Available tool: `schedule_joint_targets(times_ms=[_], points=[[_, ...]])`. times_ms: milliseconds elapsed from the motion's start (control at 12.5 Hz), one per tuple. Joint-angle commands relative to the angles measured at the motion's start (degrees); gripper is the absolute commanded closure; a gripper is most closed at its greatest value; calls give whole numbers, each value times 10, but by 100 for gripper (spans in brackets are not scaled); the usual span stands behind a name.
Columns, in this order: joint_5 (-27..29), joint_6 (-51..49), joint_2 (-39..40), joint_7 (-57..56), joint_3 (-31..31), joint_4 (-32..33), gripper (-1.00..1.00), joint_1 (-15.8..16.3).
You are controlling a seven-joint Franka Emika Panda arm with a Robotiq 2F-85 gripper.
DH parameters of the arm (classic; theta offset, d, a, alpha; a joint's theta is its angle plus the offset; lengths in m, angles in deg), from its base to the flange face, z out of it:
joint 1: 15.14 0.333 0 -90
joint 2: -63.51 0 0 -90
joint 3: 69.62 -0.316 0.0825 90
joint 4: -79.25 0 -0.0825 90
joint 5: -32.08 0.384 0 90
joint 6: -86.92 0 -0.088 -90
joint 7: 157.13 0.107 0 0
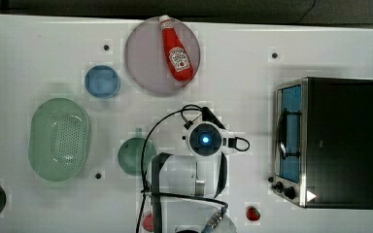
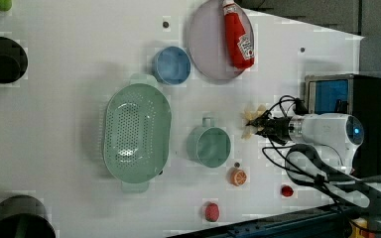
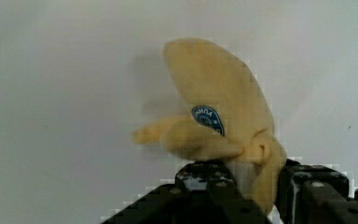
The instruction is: Pick banana from table and place on oven.
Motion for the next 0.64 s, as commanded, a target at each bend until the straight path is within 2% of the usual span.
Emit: schedule_joint_targets(times_ms=[80, 320, 640], points=[[1, -18, -78, 20, -15, -34, 48, -1], [1, -139, -202, 20, -15, -55, 48, -1], [1, -367, -337, 20, -2, -107, 48, -6]])
